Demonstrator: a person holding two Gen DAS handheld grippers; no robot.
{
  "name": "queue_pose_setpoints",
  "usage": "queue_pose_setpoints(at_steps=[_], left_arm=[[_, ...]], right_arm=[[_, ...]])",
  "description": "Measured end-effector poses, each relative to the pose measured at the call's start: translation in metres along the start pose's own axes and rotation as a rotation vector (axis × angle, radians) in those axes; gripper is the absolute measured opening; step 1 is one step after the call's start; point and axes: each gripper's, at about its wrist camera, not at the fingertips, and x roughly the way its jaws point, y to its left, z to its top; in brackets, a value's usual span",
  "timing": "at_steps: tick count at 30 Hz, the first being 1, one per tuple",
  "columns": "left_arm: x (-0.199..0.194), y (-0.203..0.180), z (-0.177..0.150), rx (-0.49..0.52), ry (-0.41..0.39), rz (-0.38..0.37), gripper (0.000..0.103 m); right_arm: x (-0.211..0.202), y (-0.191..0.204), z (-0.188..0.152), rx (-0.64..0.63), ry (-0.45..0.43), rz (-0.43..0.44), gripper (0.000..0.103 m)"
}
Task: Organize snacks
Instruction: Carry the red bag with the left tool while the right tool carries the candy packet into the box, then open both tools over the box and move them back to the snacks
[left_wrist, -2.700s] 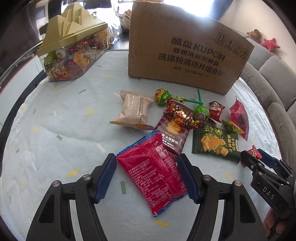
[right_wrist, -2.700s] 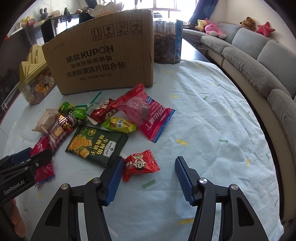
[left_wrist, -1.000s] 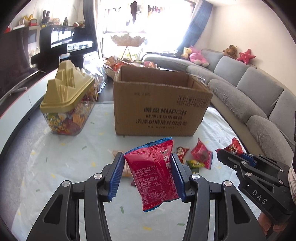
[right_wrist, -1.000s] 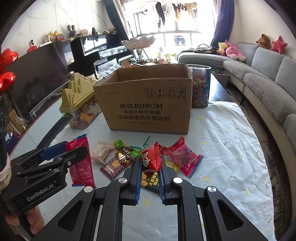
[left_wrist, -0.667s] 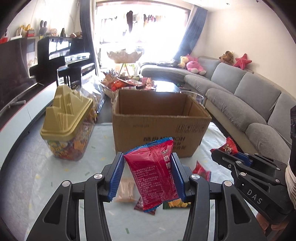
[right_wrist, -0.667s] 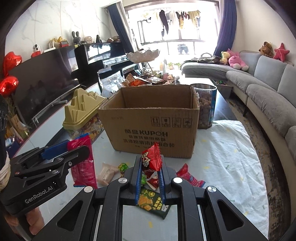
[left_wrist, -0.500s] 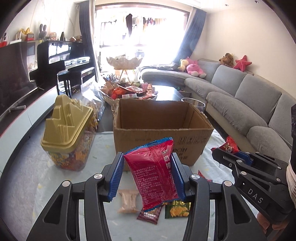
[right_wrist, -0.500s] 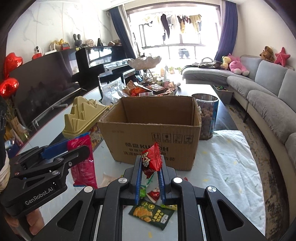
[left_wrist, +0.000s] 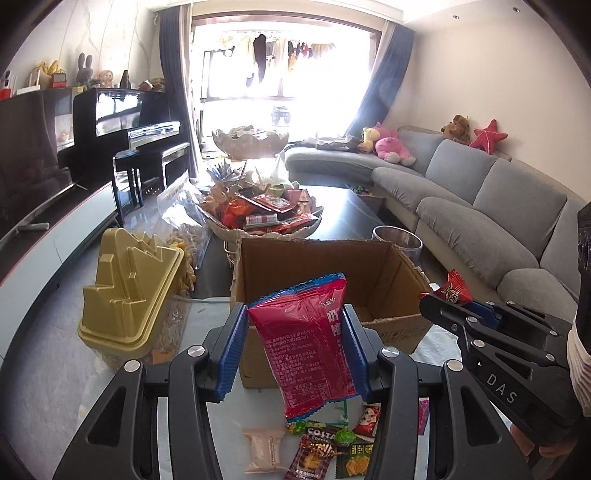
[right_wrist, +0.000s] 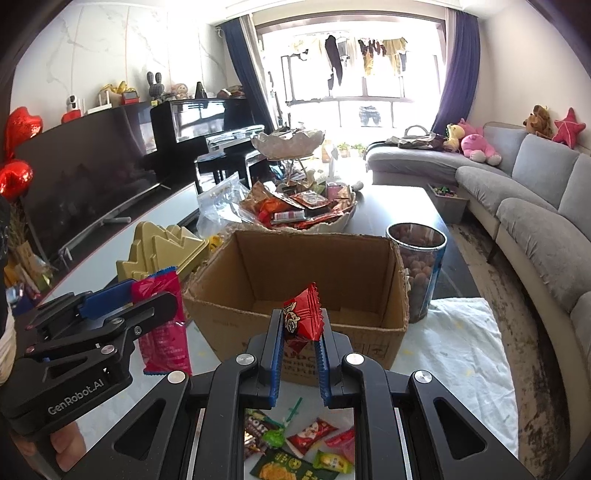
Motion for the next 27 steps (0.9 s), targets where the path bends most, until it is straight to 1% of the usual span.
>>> queue_pose_setpoints(at_steps=[8,16,19,22,23,24,25,26,27], left_arm=[[0.023,0.001,0.031,0.023,-0.024,0.023,0.049],[0.059,0.005,0.046,0.020,0.002,0.030,0.049],[0.073,0.006,0.047,0.020,0.025,0.028,0.049],[0.086,0.007,0.047,0.020,0.056,0.042,0.053],[0.089,0.008,0.047,0.021,0.066,0.043,0.058],[0.091,0.010,0.046,0.020,0.076,0.049,0.066],[0.091,0.012,0.045,0.015,0.080,0.057,0.068],[0.090,0.013,0.043,0.010,0.077,0.062,0.068],[0.089,0.016,0.042,0.007,0.078,0.069,0.070]], right_arm=[[0.018,-0.001,0.026,-0.016,-0.007,-0.014,0.017],[0.045,-0.006,0.041,-0.020,0.016,-0.016,0.017],[0.055,-0.009,0.043,-0.018,0.031,-0.017,0.017],[0.063,-0.012,0.044,-0.015,0.039,-0.026,0.017],[0.066,-0.013,0.045,-0.012,0.042,-0.030,0.018],[0.068,-0.014,0.046,-0.009,0.043,-0.042,0.025],[0.069,-0.016,0.046,-0.006,0.044,-0.055,0.034],[0.071,-0.017,0.045,0.001,0.046,-0.071,0.053],[0.070,-0.019,0.045,0.011,0.041,-0.084,0.055]])
